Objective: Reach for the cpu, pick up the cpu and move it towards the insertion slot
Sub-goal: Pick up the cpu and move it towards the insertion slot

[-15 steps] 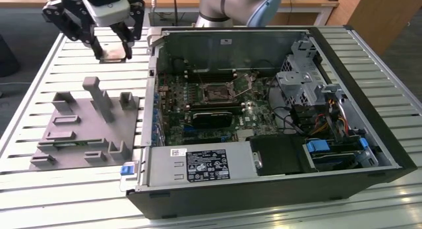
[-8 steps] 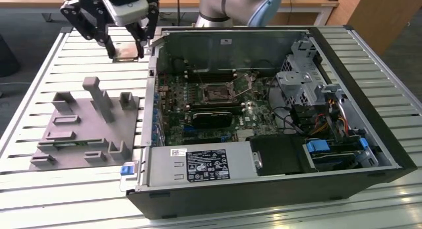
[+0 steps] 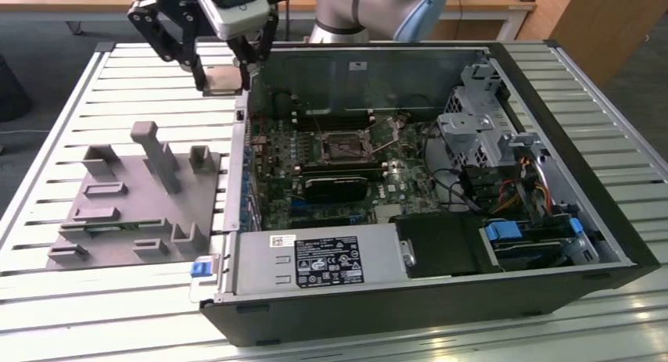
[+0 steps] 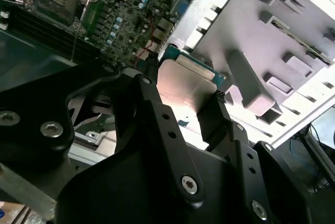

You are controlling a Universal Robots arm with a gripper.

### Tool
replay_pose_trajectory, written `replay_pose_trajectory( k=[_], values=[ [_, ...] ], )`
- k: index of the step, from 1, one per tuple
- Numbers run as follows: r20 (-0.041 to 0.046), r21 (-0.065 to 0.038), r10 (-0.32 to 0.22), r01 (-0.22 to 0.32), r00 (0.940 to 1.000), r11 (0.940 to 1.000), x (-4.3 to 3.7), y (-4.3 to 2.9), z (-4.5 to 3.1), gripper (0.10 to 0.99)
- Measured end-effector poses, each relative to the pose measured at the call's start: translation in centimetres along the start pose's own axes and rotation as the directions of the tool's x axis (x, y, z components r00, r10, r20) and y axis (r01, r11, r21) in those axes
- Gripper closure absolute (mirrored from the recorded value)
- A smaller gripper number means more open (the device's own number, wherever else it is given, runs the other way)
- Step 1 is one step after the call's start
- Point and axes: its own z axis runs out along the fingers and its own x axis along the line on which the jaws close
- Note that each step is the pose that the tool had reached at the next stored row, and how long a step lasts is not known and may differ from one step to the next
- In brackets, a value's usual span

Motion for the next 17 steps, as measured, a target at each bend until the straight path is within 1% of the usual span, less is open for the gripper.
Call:
replay_pose_trajectory(
  k=[17],
  values=[
    [0.0005,0.0,0.005,-0.005,1.0,1.0,-5.27,0.76,0.09,0.541]
  ],
)
